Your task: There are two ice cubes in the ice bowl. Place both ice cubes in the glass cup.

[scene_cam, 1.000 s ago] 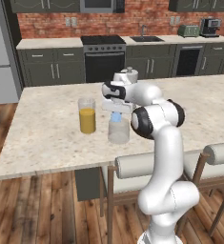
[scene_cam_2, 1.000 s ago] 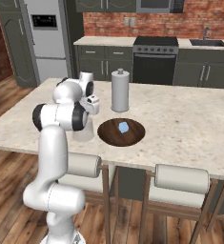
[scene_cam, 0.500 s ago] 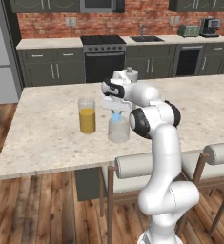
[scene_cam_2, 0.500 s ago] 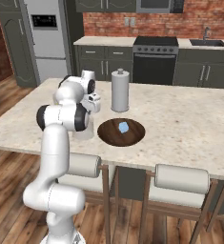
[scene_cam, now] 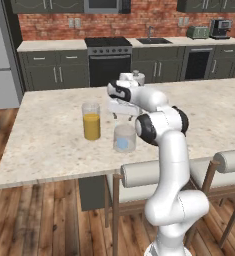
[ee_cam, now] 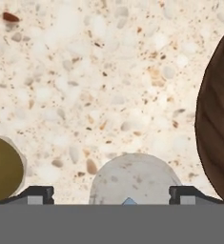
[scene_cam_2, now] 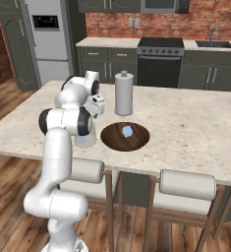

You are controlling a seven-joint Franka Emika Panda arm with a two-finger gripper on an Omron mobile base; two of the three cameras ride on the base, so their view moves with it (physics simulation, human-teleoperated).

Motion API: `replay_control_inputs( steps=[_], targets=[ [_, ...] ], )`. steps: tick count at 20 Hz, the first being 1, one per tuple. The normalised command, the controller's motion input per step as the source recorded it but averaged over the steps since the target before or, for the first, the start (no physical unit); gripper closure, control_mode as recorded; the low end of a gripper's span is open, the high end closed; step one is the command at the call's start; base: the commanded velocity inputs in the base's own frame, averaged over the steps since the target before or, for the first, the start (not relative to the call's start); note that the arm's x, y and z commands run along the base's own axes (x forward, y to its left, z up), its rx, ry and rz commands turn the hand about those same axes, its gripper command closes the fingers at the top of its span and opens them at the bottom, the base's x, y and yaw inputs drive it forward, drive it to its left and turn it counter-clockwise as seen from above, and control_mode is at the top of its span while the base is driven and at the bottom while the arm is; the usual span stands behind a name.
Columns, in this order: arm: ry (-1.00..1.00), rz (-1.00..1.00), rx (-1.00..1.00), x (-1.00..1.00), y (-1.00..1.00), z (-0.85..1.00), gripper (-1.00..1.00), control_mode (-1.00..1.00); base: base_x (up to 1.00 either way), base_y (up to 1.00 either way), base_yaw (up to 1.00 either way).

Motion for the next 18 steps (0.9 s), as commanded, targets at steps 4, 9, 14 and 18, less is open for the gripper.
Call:
replay_control_inputs(
  steps=[4,9,14,18],
  targets=[
    [-0.07,0.0,0.08,0.0,-0.63,0.15,-1.0,-1.0,0.0,0.0,0.0],
    [-0.07,-0.01,0.03,0.0,-0.94,0.06,-1.0,-1.0,0.0,0.0,0.0],
    [-0.11,-0.01,0.0,0.0,-1.0,-0.06,-1.0,-1.0,0.0,0.0,0.0],
    [-0.11,0.0,-0.01,-0.08,-0.95,-0.28,-1.0,-1.0,0.0,0.0,0.0]
  ],
)
